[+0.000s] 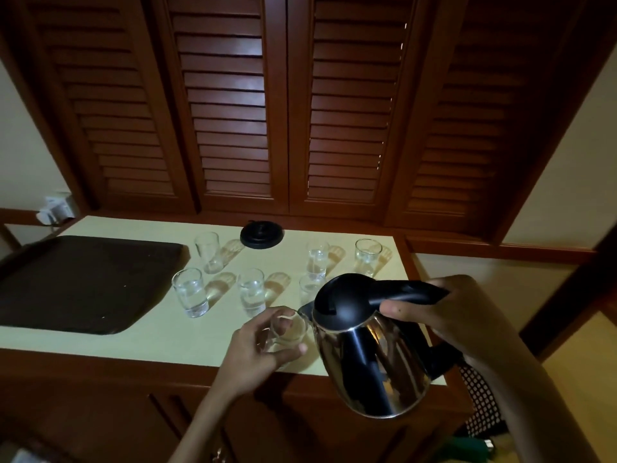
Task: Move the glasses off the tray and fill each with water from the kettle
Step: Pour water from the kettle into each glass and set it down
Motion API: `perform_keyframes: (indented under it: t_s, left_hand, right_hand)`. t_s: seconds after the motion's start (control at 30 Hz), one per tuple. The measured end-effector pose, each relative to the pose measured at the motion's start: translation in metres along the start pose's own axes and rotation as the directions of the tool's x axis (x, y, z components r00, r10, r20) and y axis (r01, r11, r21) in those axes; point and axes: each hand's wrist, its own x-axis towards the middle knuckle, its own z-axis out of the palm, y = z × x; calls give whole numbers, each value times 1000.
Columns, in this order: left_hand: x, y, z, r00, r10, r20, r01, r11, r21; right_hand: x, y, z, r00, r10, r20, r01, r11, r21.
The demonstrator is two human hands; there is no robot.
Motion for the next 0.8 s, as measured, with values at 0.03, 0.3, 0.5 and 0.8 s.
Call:
perform_keyframes:
  t_s: [0.03, 0.3, 0.5, 0.8]
  left_hand:
    - [0, 0, 2, 1000, 0, 1, 0, 1000, -6]
    - [0, 0, 11, 1000, 21, 16, -20, 1000, -21]
    - [-2, -2, 14, 999, 24, 32, -23, 999, -22]
    - [-2, -5, 18, 999, 20, 37, -20, 1000, -8]
  right_hand:
    - [0, 0, 1, 1000, 2, -10, -3, 999, -46]
    - [5, -5, 8, 995, -96, 2, 94, 961, -261]
    - [10, -8, 5, 953, -291, 88, 303, 883, -359]
    - [24, -6, 4, 946, -313, 87, 323, 876, -358]
